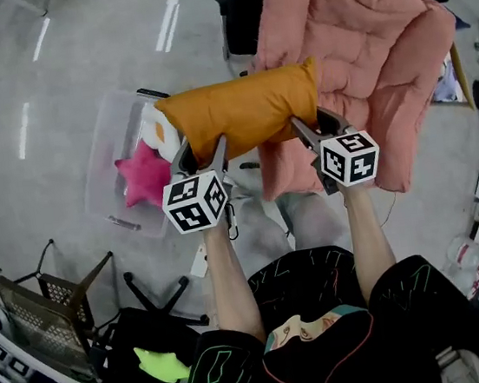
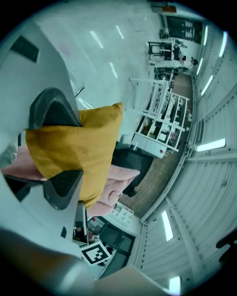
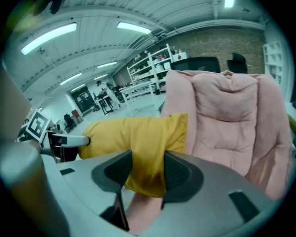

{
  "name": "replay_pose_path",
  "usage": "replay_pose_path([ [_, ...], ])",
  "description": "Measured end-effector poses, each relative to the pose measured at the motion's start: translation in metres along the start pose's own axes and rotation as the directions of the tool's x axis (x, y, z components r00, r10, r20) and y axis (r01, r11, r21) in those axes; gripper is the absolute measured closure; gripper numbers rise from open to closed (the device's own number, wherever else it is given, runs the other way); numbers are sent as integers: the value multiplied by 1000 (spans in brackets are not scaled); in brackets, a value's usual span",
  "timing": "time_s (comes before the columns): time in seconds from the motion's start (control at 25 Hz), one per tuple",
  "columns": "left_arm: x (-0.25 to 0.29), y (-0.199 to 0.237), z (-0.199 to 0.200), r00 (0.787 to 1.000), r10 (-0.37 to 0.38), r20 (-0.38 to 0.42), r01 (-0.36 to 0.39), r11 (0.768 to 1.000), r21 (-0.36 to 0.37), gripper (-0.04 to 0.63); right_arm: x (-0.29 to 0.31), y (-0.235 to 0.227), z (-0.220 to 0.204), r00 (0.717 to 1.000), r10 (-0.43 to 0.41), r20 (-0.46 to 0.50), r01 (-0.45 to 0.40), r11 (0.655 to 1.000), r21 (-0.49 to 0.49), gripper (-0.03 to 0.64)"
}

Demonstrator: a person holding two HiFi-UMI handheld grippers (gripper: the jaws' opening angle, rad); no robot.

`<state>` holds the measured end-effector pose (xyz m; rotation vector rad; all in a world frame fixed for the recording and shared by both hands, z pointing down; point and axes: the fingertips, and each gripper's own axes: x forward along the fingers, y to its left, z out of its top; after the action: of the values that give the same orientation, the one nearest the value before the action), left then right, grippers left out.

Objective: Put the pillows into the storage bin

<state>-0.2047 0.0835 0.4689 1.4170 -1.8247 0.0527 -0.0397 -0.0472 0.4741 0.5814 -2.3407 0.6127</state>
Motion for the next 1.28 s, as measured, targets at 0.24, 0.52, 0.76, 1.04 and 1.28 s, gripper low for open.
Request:
replay_pose_path([
  [0.24,-65,129,-28,986,161,47,-148,966,-215,321,88,120,1,979,146,-144,-170,971,-168,405],
  [0.52,-141,266,-79,942,330,54,-276,858,-433,311,183,264,-25,914,254,-317,-351,887,-301,396],
  [0.76,-176,346,-110,904,425,56,-325,766,-555,307,246,346,-41,860,302,-410,-457,813,-360,379],
  [1.04,-191,398,-125,866,497,46,-383,720,-579,289,287,377,-40,885,276,-375,-428,799,-422,322],
  [1.28,-194,364,-89,878,435,201,-252,776,-578,559,261,372,-27,895,309,-322,-423,817,-392,546],
])
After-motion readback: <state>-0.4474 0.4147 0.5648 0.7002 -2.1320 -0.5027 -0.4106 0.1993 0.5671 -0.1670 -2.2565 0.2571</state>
